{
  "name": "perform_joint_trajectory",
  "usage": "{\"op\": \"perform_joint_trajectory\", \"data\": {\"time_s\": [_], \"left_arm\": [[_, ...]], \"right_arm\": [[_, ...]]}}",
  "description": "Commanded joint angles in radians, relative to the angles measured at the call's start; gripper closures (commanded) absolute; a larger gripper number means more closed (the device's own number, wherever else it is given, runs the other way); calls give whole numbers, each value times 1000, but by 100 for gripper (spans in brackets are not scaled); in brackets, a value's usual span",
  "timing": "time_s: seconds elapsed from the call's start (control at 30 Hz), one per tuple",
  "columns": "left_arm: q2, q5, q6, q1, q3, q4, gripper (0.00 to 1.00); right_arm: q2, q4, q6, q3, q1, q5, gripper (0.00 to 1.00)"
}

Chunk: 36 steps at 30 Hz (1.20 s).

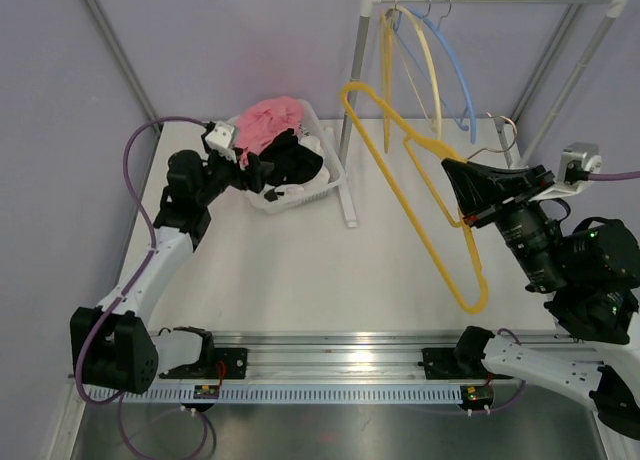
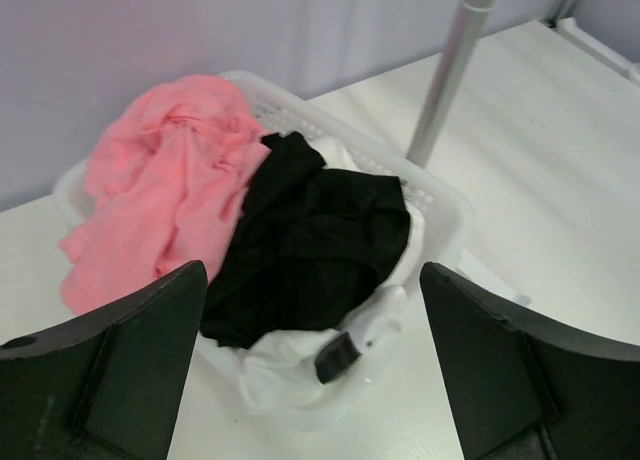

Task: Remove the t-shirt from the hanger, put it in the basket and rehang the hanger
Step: Place the tshirt into the basket, then hang the hanger back to the clothesline with the right arm

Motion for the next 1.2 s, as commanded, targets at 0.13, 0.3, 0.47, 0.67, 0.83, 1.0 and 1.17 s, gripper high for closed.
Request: {"op": "perform_joint_trajectory", "data": {"time_s": [0.13,0.3,0.47,0.67,0.83,1.0,1.17], "left_arm": [[-59,42,-14,-132,-169,203,8],[-114,-26,48,-192,-284,304,8],[-171,-98,100,-271,-315,301,7],[-208,-121,124,-304,-333,296,7],[-203,-123,129,-310,-330,287,7],[-199,-123,132,-317,-327,280,7],[-203,-123,135,-322,-329,272,6]], "right_arm": [[41,113,-145,101,-1,245,100],[18,164,-252,100,-1,376,100],[-43,296,-332,37,-1,486,100],[-8,472,-544,9,-1,688,100],[24,518,-639,17,-1,755,100],[124,578,-789,44,-1,825,100],[236,873,-1065,15,-77,861,100]]}}
